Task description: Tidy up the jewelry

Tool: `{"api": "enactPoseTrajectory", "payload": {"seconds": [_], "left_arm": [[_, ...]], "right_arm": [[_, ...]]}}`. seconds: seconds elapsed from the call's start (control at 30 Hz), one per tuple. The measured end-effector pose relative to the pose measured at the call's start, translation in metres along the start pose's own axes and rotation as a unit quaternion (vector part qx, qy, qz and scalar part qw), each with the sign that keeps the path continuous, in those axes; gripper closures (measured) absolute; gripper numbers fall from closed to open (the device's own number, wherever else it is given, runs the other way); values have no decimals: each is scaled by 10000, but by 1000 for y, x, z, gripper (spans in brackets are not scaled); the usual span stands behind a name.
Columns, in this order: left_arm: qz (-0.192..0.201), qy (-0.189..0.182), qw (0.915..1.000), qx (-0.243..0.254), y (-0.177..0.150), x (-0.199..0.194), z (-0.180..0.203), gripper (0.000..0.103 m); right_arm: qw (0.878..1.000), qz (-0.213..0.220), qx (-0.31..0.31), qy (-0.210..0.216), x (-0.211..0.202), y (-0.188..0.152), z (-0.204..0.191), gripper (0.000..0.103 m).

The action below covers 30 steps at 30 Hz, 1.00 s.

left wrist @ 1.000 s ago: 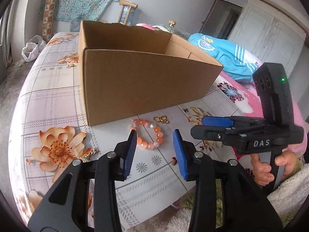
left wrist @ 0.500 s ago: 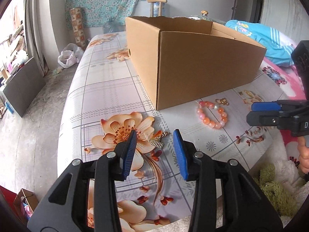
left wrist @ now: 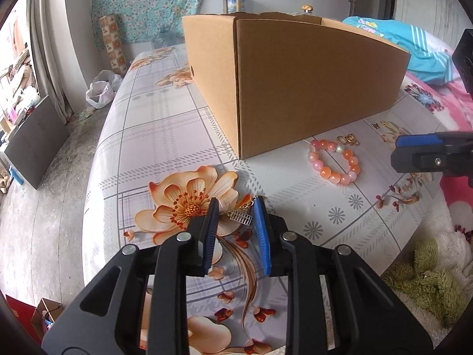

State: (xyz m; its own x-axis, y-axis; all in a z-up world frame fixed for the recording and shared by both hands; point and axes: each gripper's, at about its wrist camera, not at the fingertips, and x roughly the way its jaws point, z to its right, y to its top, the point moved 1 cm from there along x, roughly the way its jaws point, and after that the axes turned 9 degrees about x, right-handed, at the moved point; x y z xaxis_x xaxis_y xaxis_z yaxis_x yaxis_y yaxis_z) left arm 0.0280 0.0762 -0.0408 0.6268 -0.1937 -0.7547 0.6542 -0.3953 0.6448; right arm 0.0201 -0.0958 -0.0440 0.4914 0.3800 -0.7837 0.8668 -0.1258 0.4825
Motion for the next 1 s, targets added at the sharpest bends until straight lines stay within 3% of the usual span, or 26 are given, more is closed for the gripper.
{"api": "enactPoseTrajectory", "payload": {"seconds": [0.1,0.2,0.33,0.63,0.8,0.9,1.0], "left_arm": [[33,-9,9999,145,3,1,10,97],[46,230,9990,388,3,0,21,98],[134,112,9992,348,3,-6,27,103],[588,-362,9976,89,8,-35,35,103],[1090,-902,9895,-308,17,-53,27,103],[1107,-966,9884,-373,21,-48,26,103],[1012,-988,9892,-393,21,-39,26,103]], "right_arm": [[10000,31,-17,2,-1,-1,-2,34],[10000,98,4,-14,-5,-2,-1,34],[9998,161,58,-60,-10,-4,4,34],[9990,377,138,-179,-23,0,21,34],[9985,469,195,-201,-29,2,29,34],[9984,488,213,-184,-27,3,29,35],[9982,463,296,-225,-19,8,27,44]]}}
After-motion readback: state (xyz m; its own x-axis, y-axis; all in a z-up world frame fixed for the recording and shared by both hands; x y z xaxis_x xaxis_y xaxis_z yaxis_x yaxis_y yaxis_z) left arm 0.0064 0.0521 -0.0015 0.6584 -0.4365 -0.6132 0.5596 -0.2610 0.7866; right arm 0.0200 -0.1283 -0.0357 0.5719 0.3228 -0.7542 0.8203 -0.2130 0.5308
